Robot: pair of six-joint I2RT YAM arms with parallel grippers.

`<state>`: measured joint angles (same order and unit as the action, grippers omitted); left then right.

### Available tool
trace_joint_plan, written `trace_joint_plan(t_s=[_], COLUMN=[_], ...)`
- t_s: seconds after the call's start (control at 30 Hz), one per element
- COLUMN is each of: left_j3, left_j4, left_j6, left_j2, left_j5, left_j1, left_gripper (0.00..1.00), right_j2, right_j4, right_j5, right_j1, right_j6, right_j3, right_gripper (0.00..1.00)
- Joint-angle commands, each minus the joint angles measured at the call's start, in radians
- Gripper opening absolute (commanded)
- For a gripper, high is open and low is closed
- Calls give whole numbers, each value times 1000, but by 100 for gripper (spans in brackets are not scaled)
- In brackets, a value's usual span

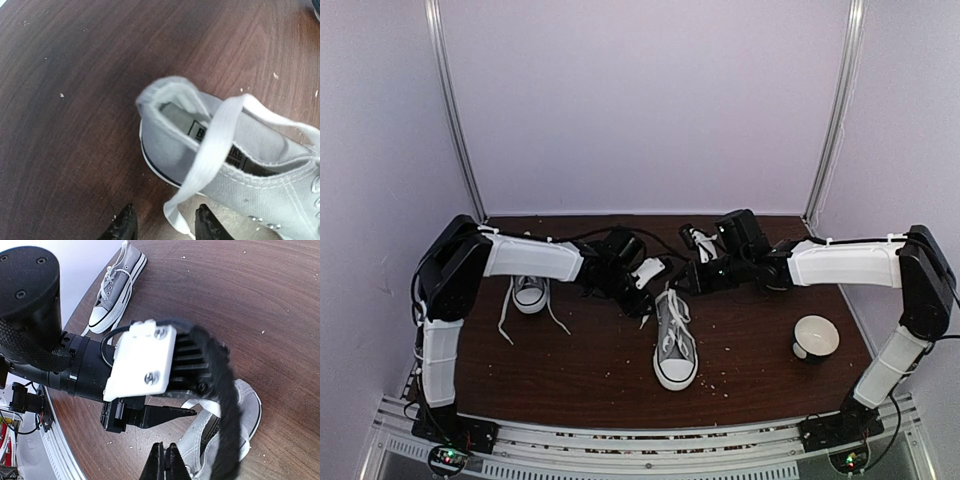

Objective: Tie the shoes
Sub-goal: Wrap the shoelace around itself.

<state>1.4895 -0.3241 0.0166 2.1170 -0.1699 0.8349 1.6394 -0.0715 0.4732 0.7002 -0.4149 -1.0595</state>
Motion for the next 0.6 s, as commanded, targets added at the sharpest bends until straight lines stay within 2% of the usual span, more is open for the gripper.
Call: trace_joint_plan(t_s=[0.0, 0.3, 0.37, 0.47, 0.57], left_j3=[-61, -27, -22, -48, -130], left_j4=[31, 56, 59, 81, 138], left_j6=[46, 20, 6, -9, -35], left_j2=[-5, 60, 70, 49, -29], left_j5=[-24, -16, -19, -35, -16], left_j1=[0, 0, 0, 0, 0], left_gripper=[39, 41, 33, 2, 0], right_j2=[-10, -10, -13, -19, -24], right_j4=[26, 36, 38, 37, 34], right_j5=[14, 20, 20, 18, 14], right_j1=[-3, -3, -2, -2, -3], right_j6=[-1, -5, -7, -7, -7], right_j3=[6, 10, 13, 16, 16], right_gripper=[0, 0, 0, 0, 0])
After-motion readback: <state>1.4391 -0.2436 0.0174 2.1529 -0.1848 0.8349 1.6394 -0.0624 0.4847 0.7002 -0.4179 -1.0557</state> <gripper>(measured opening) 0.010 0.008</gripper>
